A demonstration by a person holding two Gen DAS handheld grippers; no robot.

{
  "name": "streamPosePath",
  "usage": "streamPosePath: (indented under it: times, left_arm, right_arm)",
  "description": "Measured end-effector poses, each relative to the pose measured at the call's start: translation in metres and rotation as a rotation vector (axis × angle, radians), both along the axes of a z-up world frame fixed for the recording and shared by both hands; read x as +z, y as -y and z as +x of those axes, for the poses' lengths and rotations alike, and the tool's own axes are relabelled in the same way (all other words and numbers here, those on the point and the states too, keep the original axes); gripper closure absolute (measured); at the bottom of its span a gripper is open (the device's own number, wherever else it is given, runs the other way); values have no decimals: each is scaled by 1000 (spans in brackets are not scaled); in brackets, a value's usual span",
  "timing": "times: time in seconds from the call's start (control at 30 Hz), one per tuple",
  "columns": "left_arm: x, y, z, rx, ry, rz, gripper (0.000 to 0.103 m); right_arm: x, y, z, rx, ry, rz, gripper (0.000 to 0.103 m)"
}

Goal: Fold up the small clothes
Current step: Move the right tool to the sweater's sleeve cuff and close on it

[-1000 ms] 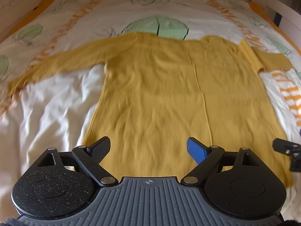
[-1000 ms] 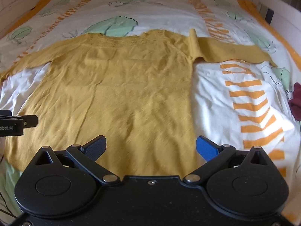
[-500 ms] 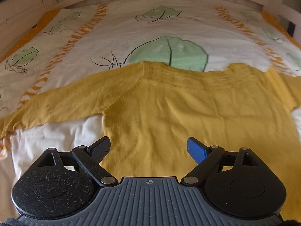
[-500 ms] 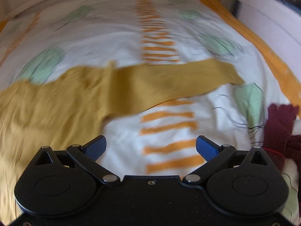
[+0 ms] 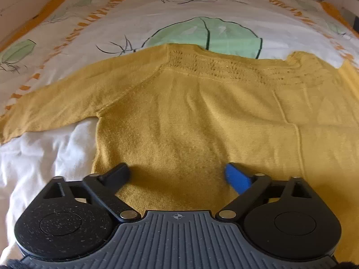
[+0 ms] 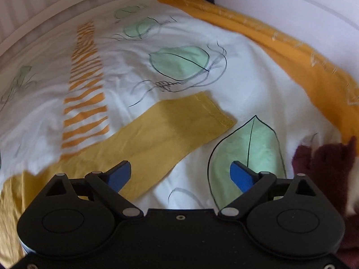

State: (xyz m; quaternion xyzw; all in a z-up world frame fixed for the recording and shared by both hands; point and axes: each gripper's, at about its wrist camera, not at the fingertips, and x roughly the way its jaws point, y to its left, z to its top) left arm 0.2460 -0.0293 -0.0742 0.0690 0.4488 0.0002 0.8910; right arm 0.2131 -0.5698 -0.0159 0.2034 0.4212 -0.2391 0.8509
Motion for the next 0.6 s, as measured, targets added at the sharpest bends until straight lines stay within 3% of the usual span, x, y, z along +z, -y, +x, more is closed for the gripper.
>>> streamPosePath:
  times: [0.27, 0.4, 0.53, 0.6]
  left_arm:
    - [-2, -5, 7, 24, -30, -35, 0]
    - [-3, -4, 8, 23, -30, -33, 0]
    - [-3, -4, 9, 25, -32, -35, 0]
    - [-3, -4, 9, 23, -32, -35, 0]
  right_arm:
    - [-27, 34, 20, -110, 53, 142, 8]
    - [-38, 40, 25, -111, 70, 169, 38]
    - [-42, 49, 22, -144, 129, 197, 53]
    - [-43, 51, 21, -155, 150, 202, 81]
